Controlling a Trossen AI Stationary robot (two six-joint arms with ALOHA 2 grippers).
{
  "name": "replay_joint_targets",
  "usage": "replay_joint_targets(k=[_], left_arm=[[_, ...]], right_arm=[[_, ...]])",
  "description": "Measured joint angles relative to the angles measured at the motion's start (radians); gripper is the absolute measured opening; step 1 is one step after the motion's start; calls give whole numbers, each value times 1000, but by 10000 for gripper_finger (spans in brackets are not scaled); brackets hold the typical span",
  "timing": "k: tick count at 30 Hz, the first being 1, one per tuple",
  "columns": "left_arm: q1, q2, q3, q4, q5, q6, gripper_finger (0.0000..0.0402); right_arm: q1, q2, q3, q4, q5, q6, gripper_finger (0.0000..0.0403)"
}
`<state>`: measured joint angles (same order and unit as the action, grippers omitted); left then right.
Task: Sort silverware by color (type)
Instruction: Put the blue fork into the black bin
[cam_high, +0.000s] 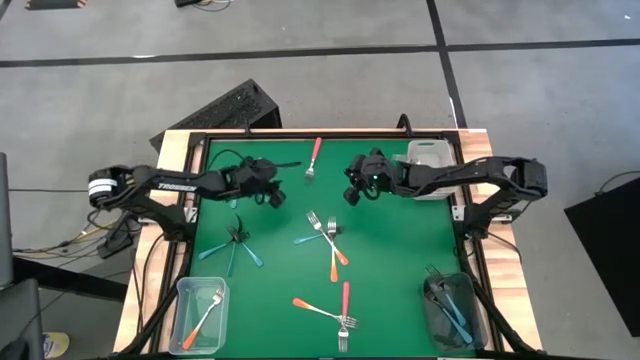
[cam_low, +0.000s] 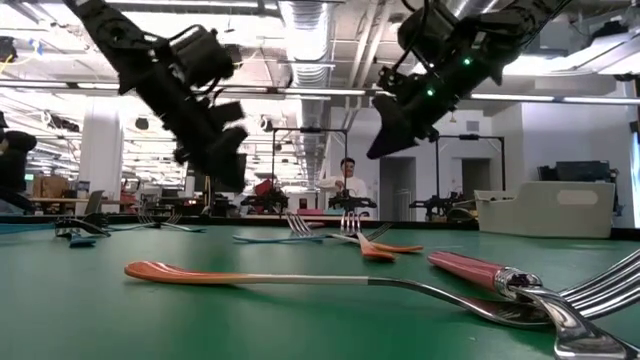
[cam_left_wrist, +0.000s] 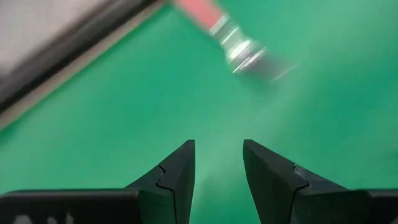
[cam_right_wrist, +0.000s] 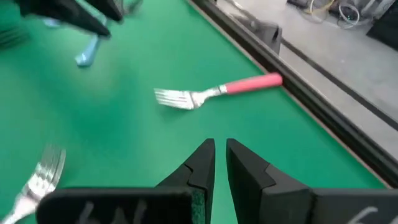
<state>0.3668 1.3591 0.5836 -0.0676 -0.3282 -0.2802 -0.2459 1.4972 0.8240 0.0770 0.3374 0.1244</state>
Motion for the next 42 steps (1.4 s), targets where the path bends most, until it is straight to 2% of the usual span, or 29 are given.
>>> replay_joint_targets(k=[8, 16, 20, 26, 31, 35, 39, 42], left_arm=[[86, 0, 0, -291, -1, -327, 123], [91, 0, 0, -419, -86, -726, 139], [91, 1, 0, -431, -133, -816, 150], [91, 21, 1, -426, -184, -838, 160], [91, 93, 1, -366, -134, -834, 160], [90, 145, 6, -341, -133, -827, 160], [90, 158, 6, -331, -144, -745, 153], [92, 155, 5, -324, -144, -668, 130]], right_arm=[[-40, 9, 3, 34, 2, -25, 67], [-81, 30, 1, 31, 2, -53, 67], [-100, 29, 3, 37, 2, -58, 67], [-111, 29, 3, 33, 2, -58, 67], [-108, 29, 3, 25, 2, -60, 67], [-108, 29, 3, 11, 2, -70, 67], [-108, 29, 3, 12, 2, -73, 67], [-107, 29, 3, 12, 2, -65, 67]])
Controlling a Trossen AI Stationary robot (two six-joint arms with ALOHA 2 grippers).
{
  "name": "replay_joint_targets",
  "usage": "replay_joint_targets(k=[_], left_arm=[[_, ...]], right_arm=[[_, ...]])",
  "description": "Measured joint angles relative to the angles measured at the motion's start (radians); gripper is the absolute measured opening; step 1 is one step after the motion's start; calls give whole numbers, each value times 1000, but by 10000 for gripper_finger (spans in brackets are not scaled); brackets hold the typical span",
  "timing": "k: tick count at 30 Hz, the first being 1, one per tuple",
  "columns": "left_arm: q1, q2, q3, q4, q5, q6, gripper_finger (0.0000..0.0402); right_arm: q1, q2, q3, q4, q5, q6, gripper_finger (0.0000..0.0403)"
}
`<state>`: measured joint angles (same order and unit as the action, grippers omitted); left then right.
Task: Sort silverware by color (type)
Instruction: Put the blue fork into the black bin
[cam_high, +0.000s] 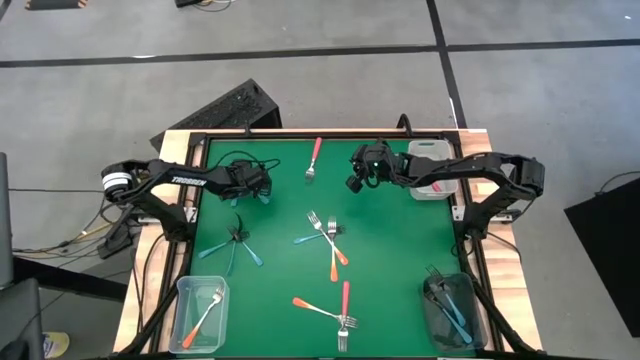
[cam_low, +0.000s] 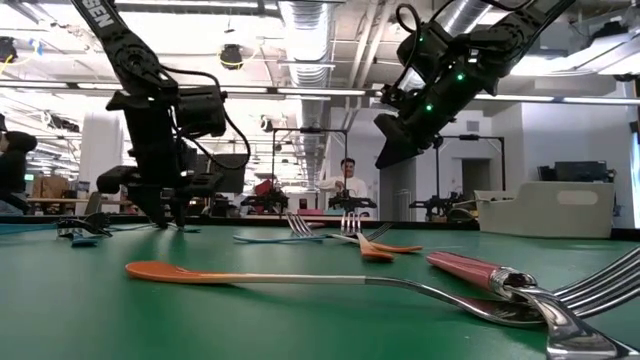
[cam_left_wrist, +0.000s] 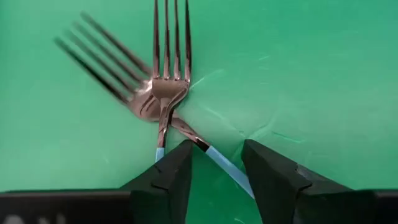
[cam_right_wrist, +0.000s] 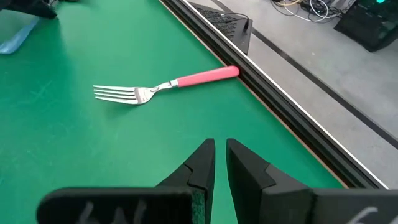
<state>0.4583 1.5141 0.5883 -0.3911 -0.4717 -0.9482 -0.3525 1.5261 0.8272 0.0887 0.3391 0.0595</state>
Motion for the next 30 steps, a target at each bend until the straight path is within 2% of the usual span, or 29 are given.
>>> replay_joint_targets(k=[7, 9, 16, 21, 30], left_arm=[[0, 1, 0, 36, 6, 132, 26], [0, 2, 10, 30, 8, 174, 9], [-13, -15, 50, 21, 54, 330, 4], [-20, -99, 55, 77, 101, 439, 3], [12, -198, 35, 68, 100, 482, 3]], right_arm=[[31, 0, 0, -2, 0, 19, 67], [43, 0, 0, -2, 0, 19, 67], [67, 0, 0, 4, -1, 29, 67], [67, 0, 0, 0, -1, 94, 67], [72, 0, 0, 3, -54, 150, 67]])
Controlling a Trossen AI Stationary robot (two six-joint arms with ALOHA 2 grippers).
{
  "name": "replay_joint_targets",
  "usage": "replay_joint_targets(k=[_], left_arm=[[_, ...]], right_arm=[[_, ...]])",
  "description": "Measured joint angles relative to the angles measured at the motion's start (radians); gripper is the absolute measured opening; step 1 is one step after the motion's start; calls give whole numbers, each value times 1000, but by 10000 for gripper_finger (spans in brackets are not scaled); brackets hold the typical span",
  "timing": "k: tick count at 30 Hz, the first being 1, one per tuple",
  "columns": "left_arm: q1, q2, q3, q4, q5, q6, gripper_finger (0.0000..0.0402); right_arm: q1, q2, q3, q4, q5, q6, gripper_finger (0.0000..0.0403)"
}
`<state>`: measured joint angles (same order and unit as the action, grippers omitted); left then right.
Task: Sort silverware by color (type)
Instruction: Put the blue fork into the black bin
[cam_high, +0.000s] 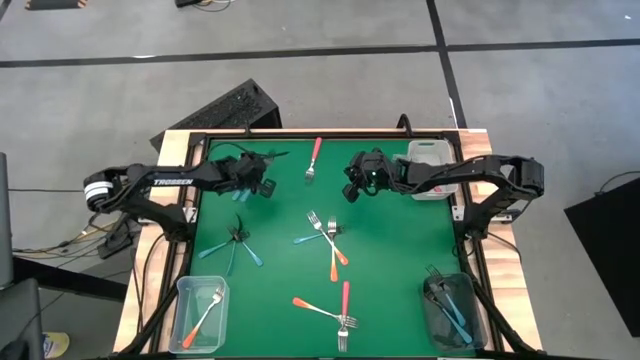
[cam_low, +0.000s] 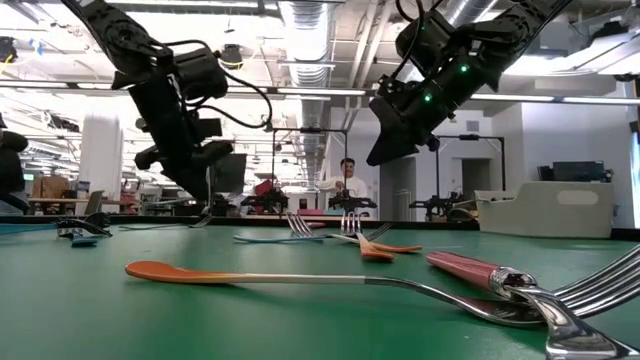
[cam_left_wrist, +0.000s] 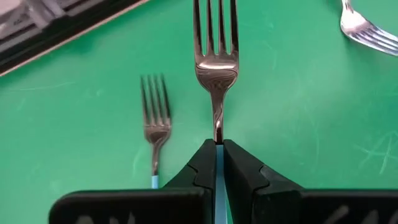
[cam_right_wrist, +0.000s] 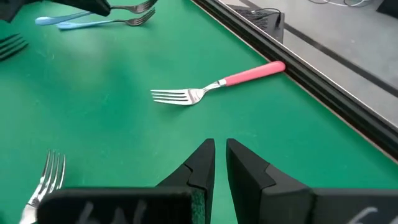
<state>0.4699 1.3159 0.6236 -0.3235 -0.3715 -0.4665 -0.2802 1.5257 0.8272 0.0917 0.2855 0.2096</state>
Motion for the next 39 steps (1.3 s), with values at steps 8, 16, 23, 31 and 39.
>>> replay_joint_targets(k=[8, 16, 23, 31, 39], left_arm=[[-65, -131, -11, -84, -89, -40, 3], [-211, -242, -20, -56, -238, -80, 3], [-320, -286, -37, -149, -239, -273, 3], [-475, -371, -37, -341, -268, -482, 3], [-554, -409, -37, -345, -374, -473, 9]], right_arm=[[-3, 0, 0, 0, 0, 0, 67], [6, 0, 0, 51, 1, 1, 67], [-4, 0, 0, 98, 0, -110, 67], [-45, 0, 0, 133, 0, -132, 67], [-46, 0, 0, 134, 0, -131, 67]])
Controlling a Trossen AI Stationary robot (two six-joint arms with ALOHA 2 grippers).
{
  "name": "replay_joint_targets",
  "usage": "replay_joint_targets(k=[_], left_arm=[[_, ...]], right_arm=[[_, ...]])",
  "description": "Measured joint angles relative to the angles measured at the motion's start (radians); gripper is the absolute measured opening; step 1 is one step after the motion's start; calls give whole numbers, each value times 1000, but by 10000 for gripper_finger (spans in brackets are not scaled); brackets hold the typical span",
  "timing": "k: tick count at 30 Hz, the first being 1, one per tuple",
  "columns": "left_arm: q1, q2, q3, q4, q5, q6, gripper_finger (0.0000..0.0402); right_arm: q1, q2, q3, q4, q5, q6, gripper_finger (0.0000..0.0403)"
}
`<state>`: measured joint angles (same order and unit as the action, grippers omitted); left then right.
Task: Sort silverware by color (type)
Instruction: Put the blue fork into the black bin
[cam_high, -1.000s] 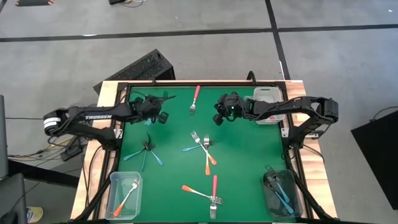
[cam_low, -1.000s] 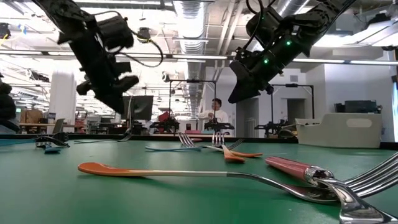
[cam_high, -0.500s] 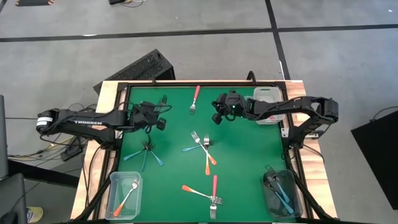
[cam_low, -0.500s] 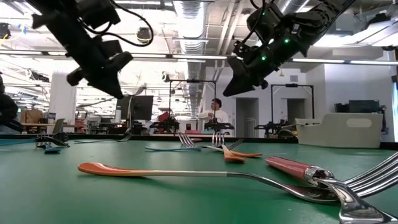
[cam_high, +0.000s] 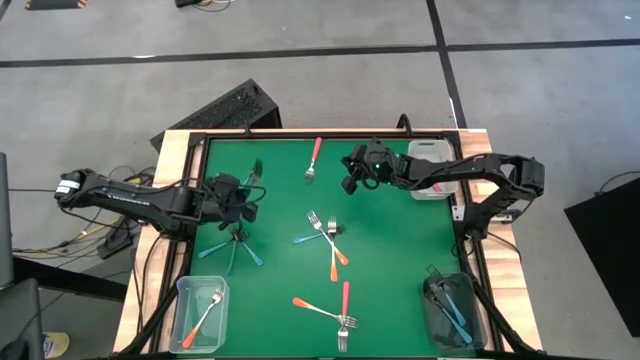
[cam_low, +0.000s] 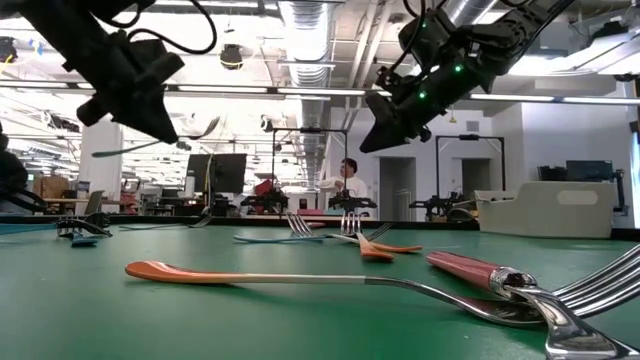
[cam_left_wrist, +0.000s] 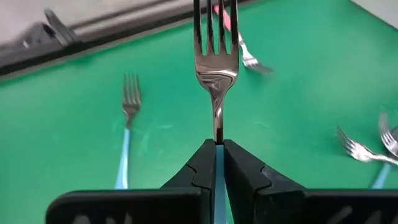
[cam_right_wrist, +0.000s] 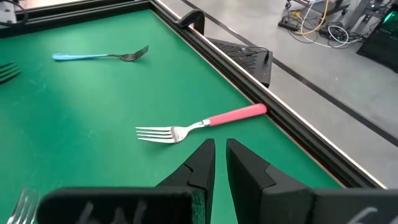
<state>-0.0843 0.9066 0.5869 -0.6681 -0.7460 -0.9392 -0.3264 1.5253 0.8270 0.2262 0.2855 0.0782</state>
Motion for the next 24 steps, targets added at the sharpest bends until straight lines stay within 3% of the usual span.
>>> replay_joint_targets(k=[4, 8, 12, 17, 21, 24], left_arm=[[15, 19, 0, 57, -58, 91, 10], [51, 71, 0, 241, -44, 307, 6], [102, 155, 0, 445, 22, 523, 4], [173, 276, 0, 635, 94, 677, 4], [225, 368, 0, 770, 211, 757, 4], [260, 424, 0, 876, 310, 828, 4]], right_arm=[[-1, 0, 0, 20, 0, 0, 67], [15, 0, 0, 68, -30, 3, 67], [37, 0, 0, 156, -54, 73, 67], [56, 0, 0, 198, -61, 116, 67], [51, 1, 0, 269, -224, 169, 70], [54, 27, 1, 357, -262, 185, 84]])
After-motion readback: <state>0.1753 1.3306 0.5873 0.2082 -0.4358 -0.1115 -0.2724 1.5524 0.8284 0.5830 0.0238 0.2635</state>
